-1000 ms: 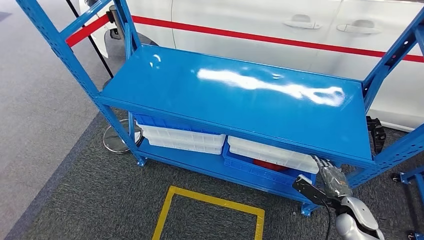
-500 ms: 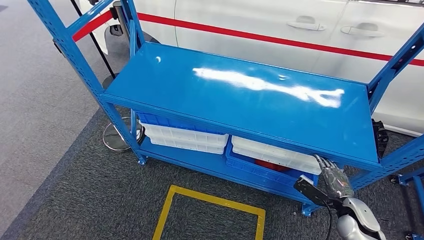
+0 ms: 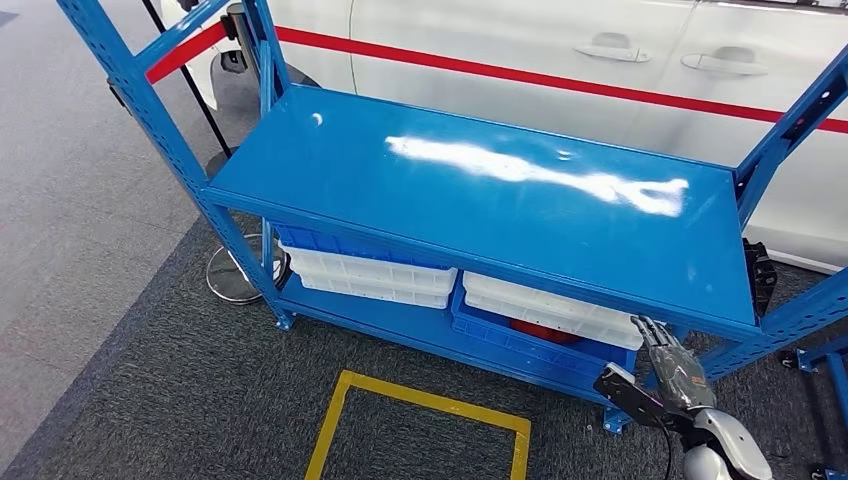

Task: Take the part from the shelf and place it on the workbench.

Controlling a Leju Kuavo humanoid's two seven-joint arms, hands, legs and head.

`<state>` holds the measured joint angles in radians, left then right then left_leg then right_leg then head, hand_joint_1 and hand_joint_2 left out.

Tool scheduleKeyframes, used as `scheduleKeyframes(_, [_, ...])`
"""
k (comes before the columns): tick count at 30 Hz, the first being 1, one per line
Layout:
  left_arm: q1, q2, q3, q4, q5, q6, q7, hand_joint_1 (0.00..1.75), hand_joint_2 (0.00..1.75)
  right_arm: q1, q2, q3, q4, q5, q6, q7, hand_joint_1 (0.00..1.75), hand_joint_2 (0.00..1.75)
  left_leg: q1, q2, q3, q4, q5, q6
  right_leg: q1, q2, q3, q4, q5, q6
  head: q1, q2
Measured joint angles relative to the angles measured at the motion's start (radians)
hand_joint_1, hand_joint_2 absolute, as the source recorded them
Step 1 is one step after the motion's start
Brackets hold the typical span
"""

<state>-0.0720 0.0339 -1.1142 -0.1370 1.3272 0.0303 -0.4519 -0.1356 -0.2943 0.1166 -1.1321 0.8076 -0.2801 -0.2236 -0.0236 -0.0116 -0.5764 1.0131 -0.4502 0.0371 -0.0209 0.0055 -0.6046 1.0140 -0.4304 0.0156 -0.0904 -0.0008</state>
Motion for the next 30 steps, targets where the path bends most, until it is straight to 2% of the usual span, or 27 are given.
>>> scheduleKeyframes(2, [0.001, 0.000, -0.008, 0.000, -0.007, 0.003, 0.007, 0.00, 0.00, 0.008, -0.003, 0.000, -0.006, -0.002, -0.006, 0.000, 0.00, 0.00, 0.005, 0.002, 0.005, -0.016, 0.014, 0.008, 0.001, 0.001, 0.000, 0.001, -0.003, 0.008, 0.000, 0.000])
scheduleKeyframes(3, [0.001, 0.000, -0.011, 0.000, -0.010, 0.004, 0.010, 0.00, 0.00, 0.011, -0.005, 0.000, -0.008, -0.002, -0.007, 0.000, 0.00, 0.00, 0.007, 0.004, 0.008, -0.027, 0.022, 0.014, 0.002, 0.001, -0.005, 0.016, -0.021, 0.009, 0.000, 0.000])
scheduleKeyframes(4, [0.001, 0.000, -0.014, 0.000, -0.012, 0.006, 0.013, 0.00, 0.00, 0.013, -0.007, 0.000, -0.010, -0.002, -0.009, 0.001, 0.00, 0.00, 0.010, 0.006, 0.010, -0.037, 0.030, 0.018, 0.003, 0.001, -0.017, 0.049, -0.051, 0.010, 0.000, 0.000])
scheduleKeyframes(6, [0.000, 0.000, -0.017, 0.000, -0.015, 0.009, 0.016, 0.00, 0.00, 0.017, -0.010, 0.000, -0.010, -0.002, -0.009, 0.003, 0.00, 0.00, 0.011, 0.008, 0.004, -0.039, 0.036, 0.022, 0.002, 0.000, -0.060, 0.170, -0.132, 0.011, 0.000, 0.000])
scheduleKeyframes(7, [0.000, 0.000, -0.019, 0.000, -0.016, 0.011, 0.018, 0.00, 0.00, 0.019, -0.010, 0.000, -0.010, -0.001, -0.009, 0.004, 0.00, 0.00, 0.010, 0.009, -0.001, -0.037, 0.037, 0.021, 0.001, 0.000, -0.079, 0.230, -0.161, 0.013, 0.000, 0.000])
scheduleKeyframes(8, [0.001, 0.000, -0.021, 0.000, -0.017, 0.012, 0.020, 0.00, 0.00, 0.021, -0.011, 0.000, -0.010, -0.001, -0.009, 0.005, 0.00, 0.00, 0.011, 0.009, -0.007, -0.032, 0.039, 0.019, -0.001, -0.001, -0.085, 0.265, -0.172, 0.015, 0.000, 0.000])
scheduleKeyframes(9, [0.001, 0.000, -0.023, 0.000, -0.017, 0.013, 0.021, 0.00, 0.00, 0.023, -0.011, 0.000, -0.010, 0.000, -0.009, 0.006, 0.00, 0.00, 0.012, 0.009, -0.014, -0.026, 0.040, 0.017, -0.004, -0.001, -0.073, 0.262, -0.164, 0.018, 0.000, 0.000])
scheduleKeyframes(10, [0.001, 0.000, -0.025, 0.000, -0.017, 0.014, 0.021, 0.00, 0.00, 0.023, -0.011, 0.000, -0.010, 0.000, -0.009, 0.007, 0.00, 0.00, 0.013, 0.009, -0.021, -0.019, 0.041, 0.014, -0.008, -0.002, -0.042, 0.219, -0.141, 0.021, 0.000, 0.000])
scheduleKeyframes(12, [-0.001, 0.000, -0.028, 0.000, -0.017, 0.015, 0.022, 0.00, 0.00, 0.022, -0.012, 0.000, -0.011, 0.001, -0.009, 0.007, 0.00, 0.00, 0.015, 0.007, -0.036, -0.001, 0.041, 0.004, -0.011, -0.002, 0.041, 0.090, -0.098, 0.023, 0.000, 0.000])
scheduleKeyframes(13, [-0.001, 0.000, -0.030, 0.000, -0.017, 0.015, 0.022, 0.00, 0.00, 0.022, -0.012, 0.000, -0.011, 0.001, -0.010, 0.008, 0.00, 0.00, 0.015, 0.006, -0.042, 0.007, 0.041, -0.003, -0.010, 0.000, 0.065, 0.049, -0.085, 0.019, 0.000, 0.000])
scheduleKeyframes(14, [-0.002, 0.000, -0.031, 0.000, -0.017, 0.016, 0.021, 0.00, 0.00, 0.022, -0.012, 0.000, -0.011, 0.001, -0.010, 0.008, 0.00, 0.00, 0.014, 0.004, -0.046, 0.013, 0.042, -0.009, -0.008, 0.002, 0.075, 0.028, -0.083, 0.013, 0.000, 0.000])
scheduleKeyframes(17, [-0.001, 0.001, -0.035, 0.000, -0.019, 0.017, 0.021, 0.00, 0.00, 0.026, -0.012, 0.001, -0.015, 0.003, -0.012, 0.009, 0.00, 0.00, 0.015, 0.002, -0.057, 0.021, 0.045, -0.028, -0.007, 0.004, 0.062, 0.025, -0.079, -0.012, 0.000, 0.000])
scheduleKeyframes(18, [0.000, 0.001, -0.036, 0.000, -0.019, 0.017, 0.020, 0.00, 0.00, 0.028, -0.012, 0.001, -0.018, 0.002, -0.012, 0.009, 0.00, 0.00, 0.017, 0.003, -0.065, 0.033, 0.032, -0.035, -0.007, 0.002, 0.056, 0.025, -0.074, -0.021, 0.000, 0.000])
scheduleKeyframes(19, [0.000, 0.001, -0.037, 0.000, -0.019, 0.018, 0.020, 0.00, 0.00, 0.030, -0.012, 0.001, -0.021, -0.001, -0.010, 0.008, 0.00, 0.00, 0.020, 0.004, -0.077, 0.063, 0.004, -0.042, -0.008, 0.001, 0.050, 0.024, -0.069, -0.030, 0.000, 0.000])
scheduleKeyframes(21, [0.001, 0.001, -0.037, 0.000, -0.018, 0.022, 0.020, 0.00, 0.00, 0.038, -0.011, 0.001, -0.026, -0.015, 0.001, 0.001, 0.00, 0.00, 0.025, 0.006, -0.116, 0.181, -0.080, -0.054, -0.006, -0.002, 0.037, 0.024, -0.058, -0.039, 0.000, 0.000])
scheduleKeyframes(22, [0.001, 0.001, -0.038, 0.000, -0.018, 0.024, 0.021, 0.00, 0.00, 0.043, -0.011, 0.001, -0.026, -0.026, 0.014, -0.004, 0.00, 0.00, 0.026, 0.006, -0.135, 0.245, -0.113, -0.057, -0.004, -0.003, 0.031, 0.024, -0.053, -0.041, 0.000, 0.000])
scheduleKeyframes(23, [0.001, 0.001, -0.038, 0.000, -0.018, 0.027, 0.023, 0.00, 0.00, 0.049, -0.009, 0.002, -0.024, -0.039, 0.031, -0.010, 0.00, 0.00, 0.027, 0.006, -0.143, 0.287, -0.129, -0.059, -0.003, -0.004, 0.025, 0.025, -0.049, -0.041, 0.000, 0.000])
scheduleKeyframes(24, [0.001, 0.001, -0.039, 0.000, -0.020, 0.031, 0.025, 0.00, 0.00, 0.052, -0.003, 0.004, -0.016, -0.053, 0.050, -0.016, 0.00, 0.00, 0.027, 0.006, -0.133, 0.292, -0.125, -0.057, -0.001, -0.005, 0.020, 0.025, -0.046, -0.041, 0.000, 0.000])
scheduleKeyframes(25, [0.001, 0.001, -0.040, 0.000, -0.023, 0.036, 0.028, 0.00, 0.00, 0.051, 0.007, 0.008, 0.002, -0.065, 0.067, -0.022, 0.00, 0.00, 0.026, 0.006, -0.102, 0.255, -0.104, -0.052, 0.002, -0.005, 0.017, 0.025, -0.042, -0.041, 0.000, 0.000])
scheduleKeyframes(26, [0.000, 0.001, -0.042, 0.000, -0.027, 0.041, 0.031, 0.00, 0.00, 0.048, 0.021, 0.012, 0.030, -0.074, 0.078, -0.026, 0.00, 0.00, 0.023, 0.006, -0.056, 0.186, -0.075, -0.044, 0.005, -0.005, 0.015, 0.025, -0.039, -0.041, 0.000, 0.000])
scheduleKeyframes(28, [-0.005, 0.001, -0.048, 0.000, -0.038, 0.056, 0.039, 0.00, 0.00, 0.030, 0.064, 0.024, 0.132, -0.100, 0.077, -0.037, 0.00, 0.00, 0.016, 0.008, 0.030, 0.047, -0.043, -0.025, 0.007, -0.006, 0.013, 0.023, -0.033, -0.037, 0.000, 0.000])
scheduleKeyframes(29, [-0.008, 0.001, -0.053, 0.000, -0.043, 0.065, 0.046, 0.00, 0.00, 0.014, 0.089, 0.027, 0.203, -0.118, 0.069, -0.042, 0.00, 0.00, 0.012, 0.009, 0.051, 0.009, -0.038, -0.019, 0.005, -0.007, 0.014, 0.022, -0.030, -0.033, 0.000, 0.000])
scheduleKeyframes(30, [-0.010, 0.000, -0.058, 0.000, -0.050, 0.075, 0.053, 0.00, 0.00, -0.003, 0.116, 0.030, 0.282, -0.140, 0.061, -0.044, 0.00, 0.00, 0.008, 0.010, 0.057, -0.006, -0.040, -0.015, 0.002, -0.008, 0.013, 0.019, -0.026, -0.027, 0.000, 0.000])
